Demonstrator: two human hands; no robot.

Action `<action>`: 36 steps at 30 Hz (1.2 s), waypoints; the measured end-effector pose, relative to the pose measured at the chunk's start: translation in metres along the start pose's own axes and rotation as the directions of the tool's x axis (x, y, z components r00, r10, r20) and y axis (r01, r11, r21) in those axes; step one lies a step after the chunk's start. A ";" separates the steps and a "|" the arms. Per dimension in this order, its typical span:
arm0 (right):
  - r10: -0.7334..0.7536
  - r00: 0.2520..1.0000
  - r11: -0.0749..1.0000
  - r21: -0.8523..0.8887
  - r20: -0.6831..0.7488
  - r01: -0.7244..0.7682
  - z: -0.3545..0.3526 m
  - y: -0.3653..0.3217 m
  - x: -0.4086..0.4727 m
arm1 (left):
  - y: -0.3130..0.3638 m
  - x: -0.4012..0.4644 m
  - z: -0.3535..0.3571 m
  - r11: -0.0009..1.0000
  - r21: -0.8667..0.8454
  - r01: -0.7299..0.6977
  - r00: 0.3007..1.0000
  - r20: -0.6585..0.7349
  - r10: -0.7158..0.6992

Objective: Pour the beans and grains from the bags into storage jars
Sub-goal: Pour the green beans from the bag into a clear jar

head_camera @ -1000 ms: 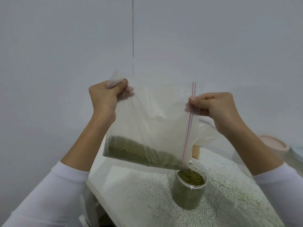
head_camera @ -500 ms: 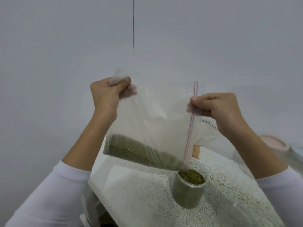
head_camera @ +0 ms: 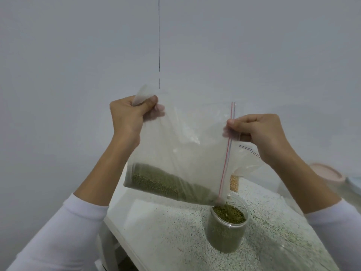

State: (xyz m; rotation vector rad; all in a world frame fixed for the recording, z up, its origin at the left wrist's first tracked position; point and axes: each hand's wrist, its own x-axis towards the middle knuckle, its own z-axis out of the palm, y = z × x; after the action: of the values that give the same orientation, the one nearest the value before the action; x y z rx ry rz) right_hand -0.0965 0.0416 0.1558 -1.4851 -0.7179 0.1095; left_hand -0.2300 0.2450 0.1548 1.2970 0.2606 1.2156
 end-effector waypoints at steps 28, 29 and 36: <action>-0.010 0.999 0.998 0.063 -0.049 0.013 -0.003 -0.001 0.003 | -0.001 0.006 0.003 0.999 -0.037 -0.035 0.999 -0.030 0.034; -0.004 0.999 0.998 0.055 -0.032 0.006 -0.002 0.000 0.003 | 0.000 0.005 0.003 0.999 -0.031 -0.035 0.999 -0.013 0.035; -0.006 1.000 0.999 0.051 -0.023 0.007 0.000 0.002 0.004 | -0.003 0.010 0.003 0.999 -0.023 -0.039 0.999 -0.029 0.038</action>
State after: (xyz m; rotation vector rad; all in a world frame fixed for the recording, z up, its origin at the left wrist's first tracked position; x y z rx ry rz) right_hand -0.0925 0.0433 0.1559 -1.4328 -0.6967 0.1056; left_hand -0.2224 0.2521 0.1580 1.2702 0.2425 1.2676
